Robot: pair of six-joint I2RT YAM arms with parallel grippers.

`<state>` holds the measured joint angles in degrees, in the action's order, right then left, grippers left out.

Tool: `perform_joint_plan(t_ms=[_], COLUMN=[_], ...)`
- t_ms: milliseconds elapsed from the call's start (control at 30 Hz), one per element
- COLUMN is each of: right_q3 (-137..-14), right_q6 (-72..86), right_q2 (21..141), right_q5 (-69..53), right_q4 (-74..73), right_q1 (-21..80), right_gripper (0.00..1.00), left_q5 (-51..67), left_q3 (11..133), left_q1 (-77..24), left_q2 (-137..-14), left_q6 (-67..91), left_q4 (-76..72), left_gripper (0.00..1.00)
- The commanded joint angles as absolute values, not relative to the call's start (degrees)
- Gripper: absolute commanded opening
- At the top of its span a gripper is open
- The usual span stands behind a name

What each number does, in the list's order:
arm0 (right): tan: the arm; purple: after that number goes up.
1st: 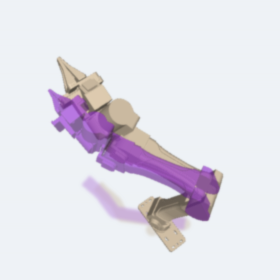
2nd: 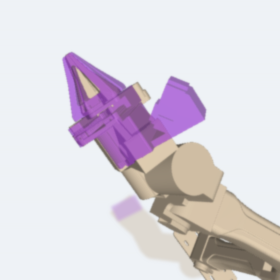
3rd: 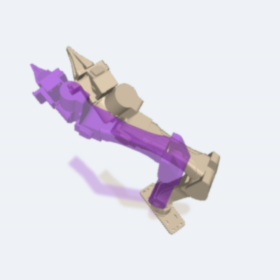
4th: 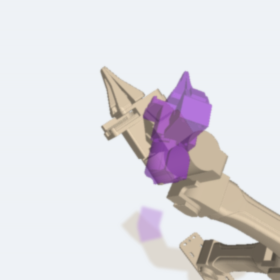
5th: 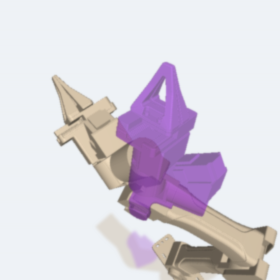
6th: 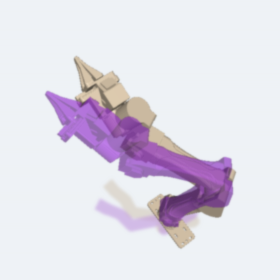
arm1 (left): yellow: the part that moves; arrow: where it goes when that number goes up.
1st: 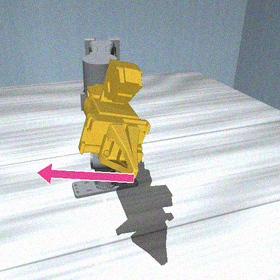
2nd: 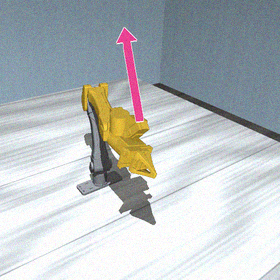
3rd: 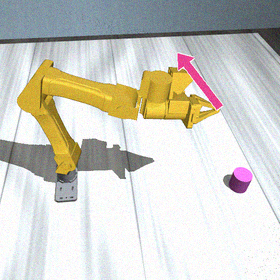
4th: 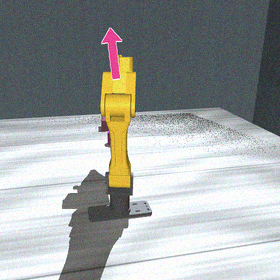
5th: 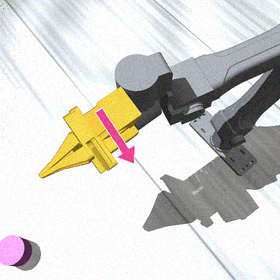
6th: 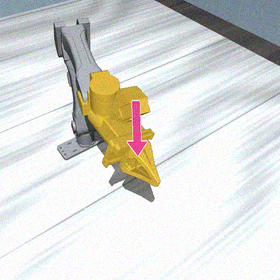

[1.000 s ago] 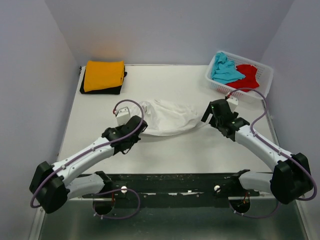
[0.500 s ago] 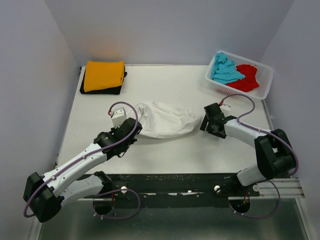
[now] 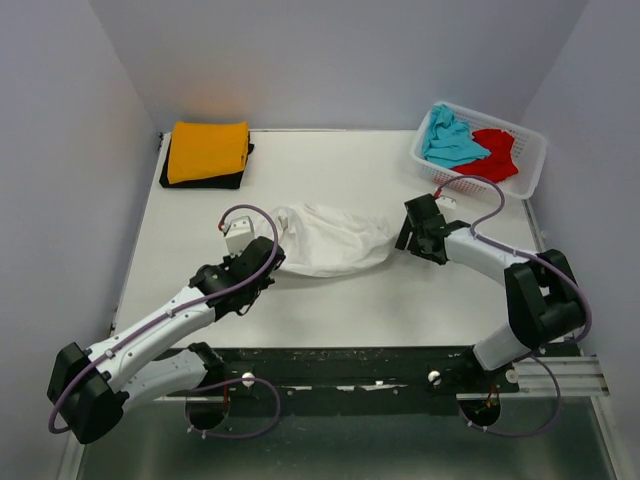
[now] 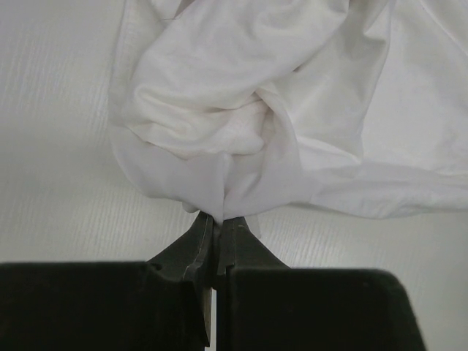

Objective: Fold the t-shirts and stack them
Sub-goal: Flatten out the tshirt

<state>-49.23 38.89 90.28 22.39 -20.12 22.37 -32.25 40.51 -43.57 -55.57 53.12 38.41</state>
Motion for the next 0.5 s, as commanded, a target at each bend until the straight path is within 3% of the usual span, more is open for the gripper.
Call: perform_joint_plan(t_ms=[0, 333, 467], right_q3=[-49.8, -52.3, -52.3], right_q6=[37.0, 36.9, 37.3], right_q2=[86.3, 96.9, 100.2], right_q5=[21.5, 22.8, 21.6], right_q4=[-18.5, -14.9, -11.8], right_q1=[22.0, 21.7, 21.4], right_gripper=[0.83, 0.79, 0.62], left_q5=[-32.2, -32.0, -32.4], left_q3=[39.6, 39.6, 39.4], left_q1=[-43.5, -43.5, -43.4], left_q2=[-54.9, -55.8, -56.2], left_q6=[52.6, 52.2, 52.3], left_q4=[37.1, 36.8, 36.9], left_gripper=[0.00, 0.00, 0.00])
